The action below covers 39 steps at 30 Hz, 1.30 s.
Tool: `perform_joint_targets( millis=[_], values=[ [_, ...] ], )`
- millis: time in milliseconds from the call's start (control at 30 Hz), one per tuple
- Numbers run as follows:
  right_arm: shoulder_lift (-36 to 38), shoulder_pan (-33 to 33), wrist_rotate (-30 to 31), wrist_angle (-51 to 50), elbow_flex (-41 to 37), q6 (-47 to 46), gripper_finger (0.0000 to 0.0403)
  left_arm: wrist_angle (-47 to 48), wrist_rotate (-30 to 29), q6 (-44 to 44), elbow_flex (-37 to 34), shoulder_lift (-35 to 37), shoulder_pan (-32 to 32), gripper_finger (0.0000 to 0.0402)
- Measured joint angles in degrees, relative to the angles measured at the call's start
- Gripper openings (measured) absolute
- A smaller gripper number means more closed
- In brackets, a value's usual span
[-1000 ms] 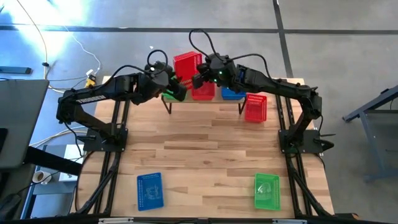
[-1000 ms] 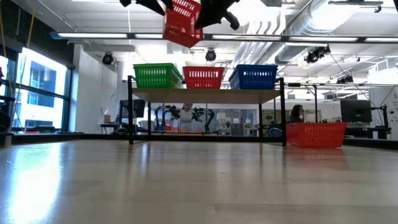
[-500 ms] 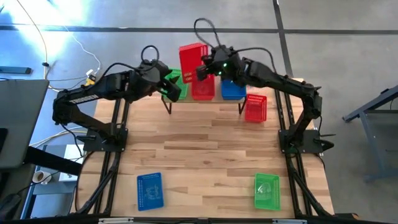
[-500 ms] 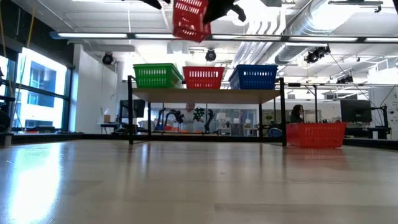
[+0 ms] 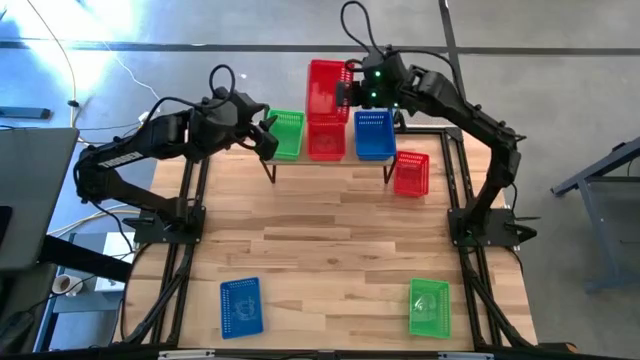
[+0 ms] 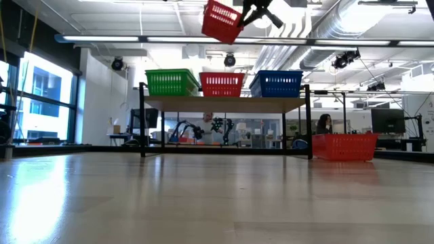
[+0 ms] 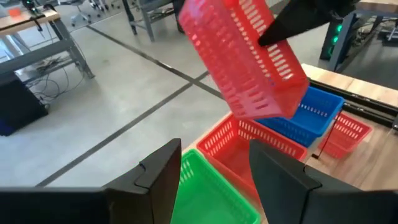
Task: Stack baskets on shelf by color
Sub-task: Stack the left red bin on top of the red bin on the shelf
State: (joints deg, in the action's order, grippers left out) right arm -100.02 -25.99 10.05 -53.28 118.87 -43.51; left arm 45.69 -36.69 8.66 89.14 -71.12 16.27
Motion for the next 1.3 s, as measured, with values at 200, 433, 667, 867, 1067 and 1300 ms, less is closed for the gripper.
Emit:
perform_joint_targets(
  millis=[200,433,667,867,1067,1300],
  values=[
    [-2.29,-2.87,-12.42,-3.14,-0.04,-9.55,0.0,1.59,0.02,-1.39,0.0,0.51,-0.02,0.0175],
    [-5.45,-3.28,-20.99,-7.02,-0.07,-11.99,0.0,5.71,0.02,-1.41,0.0,0.49,0.0,0.0175],
    [-7.62,-4.12,-20.31,-12.74,-0.09,-10.15,0.0,7.38,0.04,-1.41,0.0,0.47,0.0,0.0175],
    [-8.22,-5.2,-20.11,-12.3,-0.11,-9.37,0.0,7.37,0.04,-1.41,0.0,0.47,-0.01,0.0175],
    [-9.69,-5.48,-20.82,-12.85,-0.11,-7.97,0.0,7.37,0.02,-1.41,0.0,0.47,0.0,0.0175],
    [-10.64,-5.49,-21.71,-13.88,-0.12,-7.44,0.0,7.5,0.04,-1.41,-0.02,0.45,-0.02,0.0175]
  ],
)
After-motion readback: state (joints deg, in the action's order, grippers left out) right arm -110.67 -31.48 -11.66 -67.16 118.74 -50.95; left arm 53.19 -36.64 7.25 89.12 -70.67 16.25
